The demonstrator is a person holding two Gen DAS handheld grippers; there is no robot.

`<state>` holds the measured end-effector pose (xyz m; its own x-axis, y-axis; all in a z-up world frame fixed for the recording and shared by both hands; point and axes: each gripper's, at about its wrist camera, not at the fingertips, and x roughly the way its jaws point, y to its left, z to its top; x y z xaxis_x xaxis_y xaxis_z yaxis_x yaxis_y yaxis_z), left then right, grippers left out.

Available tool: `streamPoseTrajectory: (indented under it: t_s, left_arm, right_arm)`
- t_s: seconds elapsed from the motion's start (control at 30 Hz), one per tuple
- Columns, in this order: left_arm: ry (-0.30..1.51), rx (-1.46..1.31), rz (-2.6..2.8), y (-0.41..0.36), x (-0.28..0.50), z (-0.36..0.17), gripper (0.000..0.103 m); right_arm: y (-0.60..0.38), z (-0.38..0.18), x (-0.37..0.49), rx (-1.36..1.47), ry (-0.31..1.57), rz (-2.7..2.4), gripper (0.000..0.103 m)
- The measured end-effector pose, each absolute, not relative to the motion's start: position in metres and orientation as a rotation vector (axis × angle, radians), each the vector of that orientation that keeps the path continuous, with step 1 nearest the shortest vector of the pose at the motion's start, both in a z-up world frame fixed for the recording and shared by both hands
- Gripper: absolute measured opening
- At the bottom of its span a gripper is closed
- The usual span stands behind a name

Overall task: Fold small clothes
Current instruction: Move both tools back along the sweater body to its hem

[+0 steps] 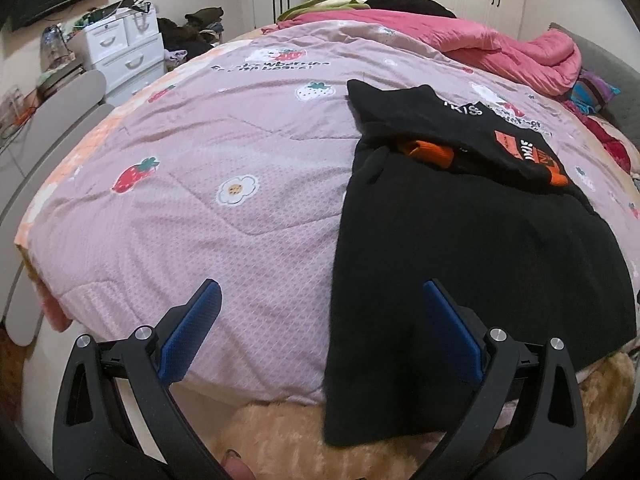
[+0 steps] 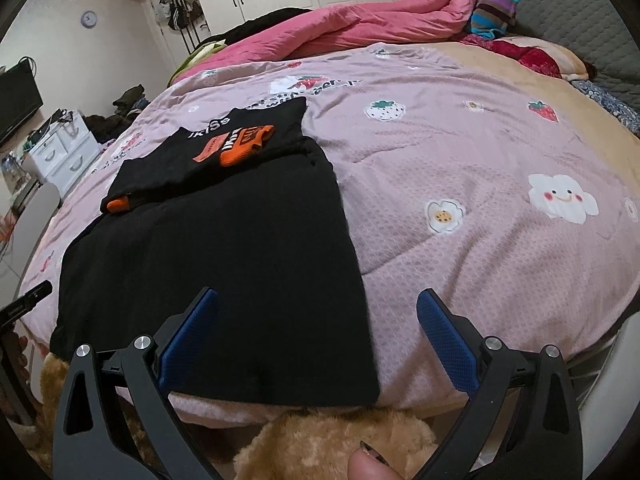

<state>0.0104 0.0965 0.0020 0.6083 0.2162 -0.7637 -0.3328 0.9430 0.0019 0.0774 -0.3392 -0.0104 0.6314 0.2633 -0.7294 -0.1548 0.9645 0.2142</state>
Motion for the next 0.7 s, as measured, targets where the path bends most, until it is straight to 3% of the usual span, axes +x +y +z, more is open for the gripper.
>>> streamPoseTrajectory:
  t_s: [0.7]
  left_arm:
    - [0.913,-0.159,0.339,0.105,-0.020,-0.002,0.094]
  right_arm:
    - [-0.349,-0.002,0.062,0.147,0.854,0.283,0.098]
